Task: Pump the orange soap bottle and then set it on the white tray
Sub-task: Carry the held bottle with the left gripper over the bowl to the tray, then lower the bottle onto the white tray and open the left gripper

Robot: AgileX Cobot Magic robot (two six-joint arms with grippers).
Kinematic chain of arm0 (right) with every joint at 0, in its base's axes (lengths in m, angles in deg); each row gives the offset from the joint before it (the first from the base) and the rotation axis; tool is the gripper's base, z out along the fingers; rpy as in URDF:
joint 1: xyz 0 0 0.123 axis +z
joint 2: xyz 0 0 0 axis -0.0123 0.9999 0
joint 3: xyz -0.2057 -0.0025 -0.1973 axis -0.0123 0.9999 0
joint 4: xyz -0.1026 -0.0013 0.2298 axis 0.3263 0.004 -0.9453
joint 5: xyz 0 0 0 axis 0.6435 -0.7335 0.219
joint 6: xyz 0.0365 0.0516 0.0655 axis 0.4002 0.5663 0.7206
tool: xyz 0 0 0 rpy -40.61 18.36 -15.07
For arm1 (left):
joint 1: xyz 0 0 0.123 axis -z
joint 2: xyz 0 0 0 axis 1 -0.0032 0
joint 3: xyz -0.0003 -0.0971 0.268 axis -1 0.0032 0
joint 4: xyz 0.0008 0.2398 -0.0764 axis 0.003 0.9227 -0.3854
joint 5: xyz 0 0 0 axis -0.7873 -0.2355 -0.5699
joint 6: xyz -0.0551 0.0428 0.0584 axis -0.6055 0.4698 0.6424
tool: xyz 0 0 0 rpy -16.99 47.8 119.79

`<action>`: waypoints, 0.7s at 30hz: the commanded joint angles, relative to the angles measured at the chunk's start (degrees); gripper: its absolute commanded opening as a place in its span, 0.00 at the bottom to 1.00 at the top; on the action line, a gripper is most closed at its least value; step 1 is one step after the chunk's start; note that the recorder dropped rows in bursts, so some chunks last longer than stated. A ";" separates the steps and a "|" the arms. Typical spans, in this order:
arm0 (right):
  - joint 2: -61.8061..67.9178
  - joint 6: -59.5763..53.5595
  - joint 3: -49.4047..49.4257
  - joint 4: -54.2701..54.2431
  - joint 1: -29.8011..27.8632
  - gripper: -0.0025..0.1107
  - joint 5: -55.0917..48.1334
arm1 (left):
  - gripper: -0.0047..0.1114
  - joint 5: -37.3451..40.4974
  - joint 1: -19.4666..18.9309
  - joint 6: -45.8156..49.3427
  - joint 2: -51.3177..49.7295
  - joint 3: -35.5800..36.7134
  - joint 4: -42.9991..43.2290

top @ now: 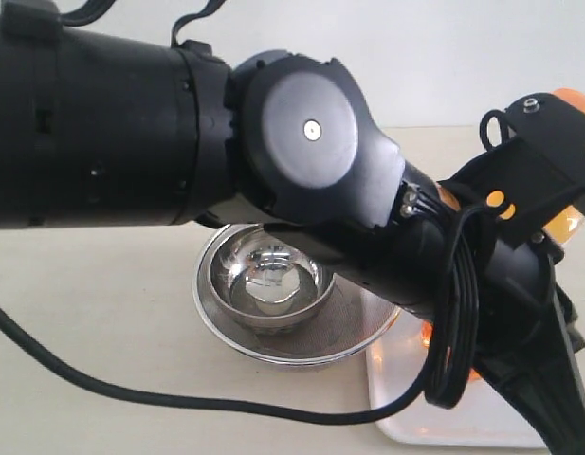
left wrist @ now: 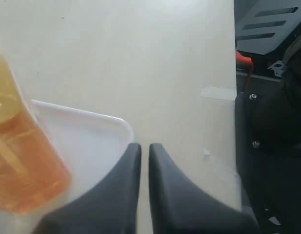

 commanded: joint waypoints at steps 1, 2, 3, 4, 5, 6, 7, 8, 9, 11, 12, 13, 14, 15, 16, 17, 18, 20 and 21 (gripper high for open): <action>-0.19 2.72 6.88 0.72 -0.33 0.02 10.12 | 0.08 0.08 -1.74 -2.82 0.51 -0.27 5.25; -0.19 4.17 8.33 2.18 -0.33 0.02 12.20 | 0.08 0.08 -2.33 -4.41 0.51 -0.27 7.35; -0.19 6.29 9.48 4.62 -0.33 0.02 13.27 | 0.08 0.31 -3.22 -6.47 0.55 -0.27 9.71; -0.19 9.24 10.43 7.25 -0.33 0.02 13.40 | 0.08 0.56 -4.17 -8.22 0.66 -0.27 12.14; -0.19 12.04 10.90 9.58 -0.33 0.02 13.07 | 0.08 0.96 -5.29 -10.02 0.66 -0.27 14.24; -0.19 15.52 11.66 12.82 -0.33 0.02 12.52 | 0.08 1.25 -6.43 -11.10 0.80 -0.27 15.36; -0.19 18.85 12.39 15.10 -0.33 0.02 12.15 | 0.08 1.73 -7.71 -11.57 0.89 -0.27 15.62; -0.19 20.09 12.89 16.71 -0.33 0.02 12.15 | 0.08 1.71 -8.98 -11.57 1.22 -0.27 15.27; -0.19 21.83 13.24 17.86 -0.33 0.02 12.39 | 0.08 1.21 -10.23 -11.57 1.44 -0.03 15.09; -0.19 23.84 14.07 19.38 -0.33 0.02 12.84 | 0.08 -0.86 -12.22 -11.57 2.24 0.91 14.84; -0.19 24.91 14.54 20.38 -0.33 0.02 13.07 | 0.08 -2.49 -13.24 -11.57 2.60 1.56 14.84; -0.19 26.35 15.10 21.75 -0.33 0.02 13.07 | 0.08 -4.25 -13.95 -11.57 2.86 2.22 14.65; -0.19 27.84 15.52 23.17 -0.33 0.02 13.07 | 0.08 -6.85 -14.71 -11.57 3.12 3.15 14.24; -0.19 30.49 16.25 25.58 -0.33 0.02 13.23 | 0.08 -9.67 -15.17 -11.01 3.19 4.12 13.34; 0.24 34.38 17.02 28.72 -0.33 0.02 13.79 | 0.08 -12.51 -15.44 -10.19 3.19 4.92 12.56; 0.70 37.73 17.70 31.97 -0.33 0.02 14.17 | 0.08 -15.58 -15.44 -8.96 3.19 6.05 11.94; 1.82 41.57 18.18 34.98 -0.33 0.02 14.47 | 0.08 -18.67 -15.44 -8.16 3.05 7.28 11.95; 5.08 46.90 18.62 39.62 -0.33 0.02 14.70 | 0.08 -23.12 -15.17 -7.91 2.62 9.33 11.95; 7.22 48.57 18.72 41.13 -0.33 0.02 14.70 | 0.08 -24.74 -15.17 -8.02 2.40 9.99 11.92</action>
